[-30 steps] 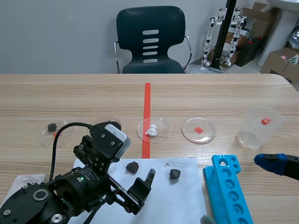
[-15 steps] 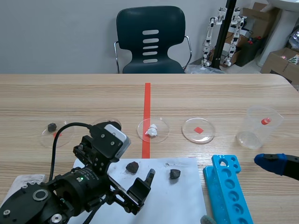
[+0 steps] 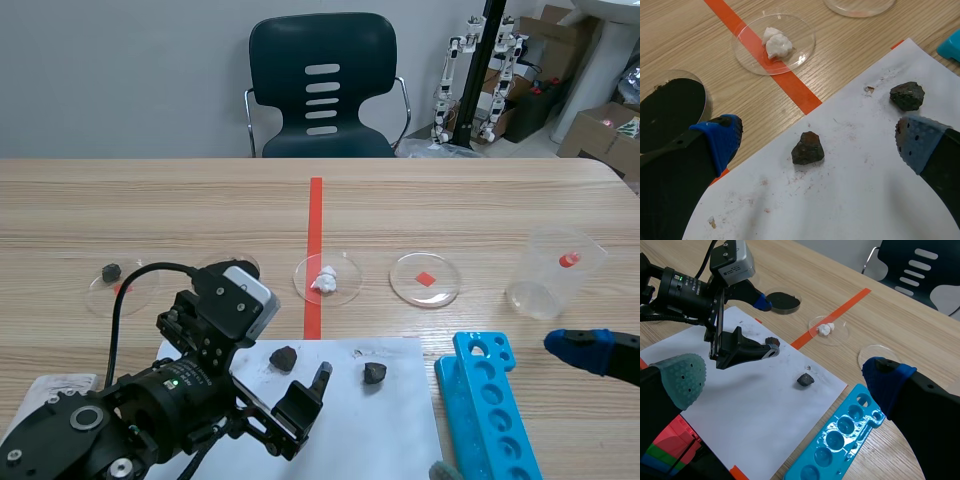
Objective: Put the middle mineral back
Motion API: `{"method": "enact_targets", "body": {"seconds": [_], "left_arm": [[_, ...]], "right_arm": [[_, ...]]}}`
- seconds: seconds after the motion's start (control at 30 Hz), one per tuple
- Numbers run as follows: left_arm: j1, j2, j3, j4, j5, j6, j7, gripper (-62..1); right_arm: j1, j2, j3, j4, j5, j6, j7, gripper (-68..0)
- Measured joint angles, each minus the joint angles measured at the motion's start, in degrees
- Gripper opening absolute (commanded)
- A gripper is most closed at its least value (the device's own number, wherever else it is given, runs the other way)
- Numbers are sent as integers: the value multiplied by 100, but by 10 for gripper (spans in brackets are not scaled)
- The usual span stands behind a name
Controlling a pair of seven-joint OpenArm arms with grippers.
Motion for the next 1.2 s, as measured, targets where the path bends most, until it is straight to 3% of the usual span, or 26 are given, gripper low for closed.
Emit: {"method": "enact_targets", "body": {"seconds": [1.2], "left_arm": [[0, 0, 0, 0, 0, 0, -70, 14]], "right_arm": [[0, 0, 0, 0, 0, 0, 0, 4]]}}
